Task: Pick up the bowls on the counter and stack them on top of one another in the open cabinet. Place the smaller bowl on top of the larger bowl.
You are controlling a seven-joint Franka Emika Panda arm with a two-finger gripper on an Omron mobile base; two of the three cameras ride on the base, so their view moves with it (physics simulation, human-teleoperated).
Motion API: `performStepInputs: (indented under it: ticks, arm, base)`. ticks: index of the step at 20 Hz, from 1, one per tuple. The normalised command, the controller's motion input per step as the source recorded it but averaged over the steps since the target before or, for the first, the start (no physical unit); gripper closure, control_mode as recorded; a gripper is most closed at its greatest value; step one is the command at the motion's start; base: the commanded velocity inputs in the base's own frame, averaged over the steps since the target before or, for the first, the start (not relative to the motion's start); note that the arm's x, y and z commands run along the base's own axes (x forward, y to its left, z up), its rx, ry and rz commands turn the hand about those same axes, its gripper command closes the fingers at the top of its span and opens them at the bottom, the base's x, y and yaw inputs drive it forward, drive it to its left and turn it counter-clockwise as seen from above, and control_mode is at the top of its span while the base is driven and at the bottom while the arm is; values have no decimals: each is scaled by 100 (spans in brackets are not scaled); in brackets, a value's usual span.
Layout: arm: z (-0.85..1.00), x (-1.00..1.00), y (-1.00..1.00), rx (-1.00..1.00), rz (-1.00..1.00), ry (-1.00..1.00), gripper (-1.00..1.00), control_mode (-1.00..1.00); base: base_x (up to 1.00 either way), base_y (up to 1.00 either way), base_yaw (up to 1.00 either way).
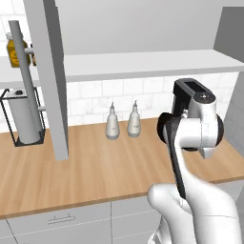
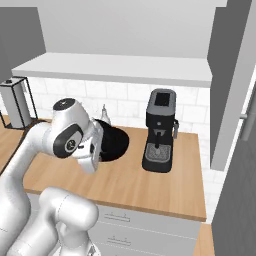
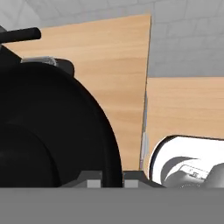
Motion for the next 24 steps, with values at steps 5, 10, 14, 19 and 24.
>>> performStepInputs:
  ticks: [5,10,14,19,24]
  arm:
    - [100,-52,10,-4,-1,-16,100,-100]
    - [100,-36,13,-5,0,-29,100,-100]
    - [100,-21,17,-4,0,-42,100,-100]
    - [97,1,19,-2,0,-31,100,-100]
    - [65,32,10,-2,0,-2,100,-100]
  base:
    - [0,0,0]
    - [0,0,0]
    - [0,0,0]
    - [0,0,0]
    - [0,0,0]
